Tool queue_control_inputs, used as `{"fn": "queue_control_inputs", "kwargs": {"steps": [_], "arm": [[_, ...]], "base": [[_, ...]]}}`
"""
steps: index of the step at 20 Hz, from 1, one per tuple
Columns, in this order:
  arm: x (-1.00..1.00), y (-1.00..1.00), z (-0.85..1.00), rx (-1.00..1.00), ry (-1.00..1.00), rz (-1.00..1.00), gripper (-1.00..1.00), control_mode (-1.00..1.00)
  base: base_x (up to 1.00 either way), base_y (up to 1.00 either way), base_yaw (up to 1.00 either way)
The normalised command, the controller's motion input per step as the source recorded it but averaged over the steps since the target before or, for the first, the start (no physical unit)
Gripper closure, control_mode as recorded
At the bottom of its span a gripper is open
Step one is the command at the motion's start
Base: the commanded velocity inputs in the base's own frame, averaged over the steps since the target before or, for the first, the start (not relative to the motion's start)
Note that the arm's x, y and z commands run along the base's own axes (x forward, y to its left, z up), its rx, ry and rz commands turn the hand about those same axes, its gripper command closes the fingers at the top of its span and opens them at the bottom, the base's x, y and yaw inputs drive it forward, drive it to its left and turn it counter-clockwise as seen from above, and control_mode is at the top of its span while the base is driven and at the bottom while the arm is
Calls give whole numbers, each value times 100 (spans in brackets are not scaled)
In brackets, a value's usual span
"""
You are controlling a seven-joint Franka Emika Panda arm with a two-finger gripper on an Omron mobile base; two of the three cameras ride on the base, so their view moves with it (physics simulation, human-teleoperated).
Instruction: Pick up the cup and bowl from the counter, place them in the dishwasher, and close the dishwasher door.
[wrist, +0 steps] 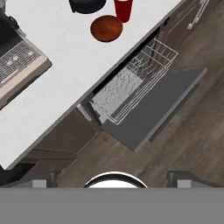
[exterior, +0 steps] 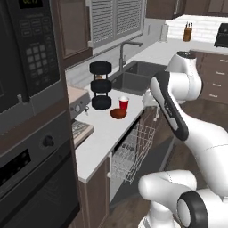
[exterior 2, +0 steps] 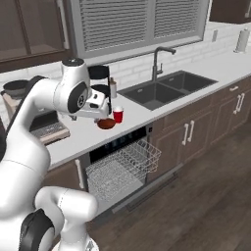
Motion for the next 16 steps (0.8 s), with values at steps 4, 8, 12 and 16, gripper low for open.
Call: {"fn": "queue_control_inputs", "kwargs": {"steps": [4,8,12,16], "arm": [[0,0,0,0,0,0,-100,100],[0,0,0,0,0,0,-100,100],[10,-15,-41,20,0,-7,-100,-100],[71,-22,-62,36,1,-14,-100,-100]], "base": [[-6,0,-6],[-8,0,0],[0,0,-3],[0,0,0]]}}
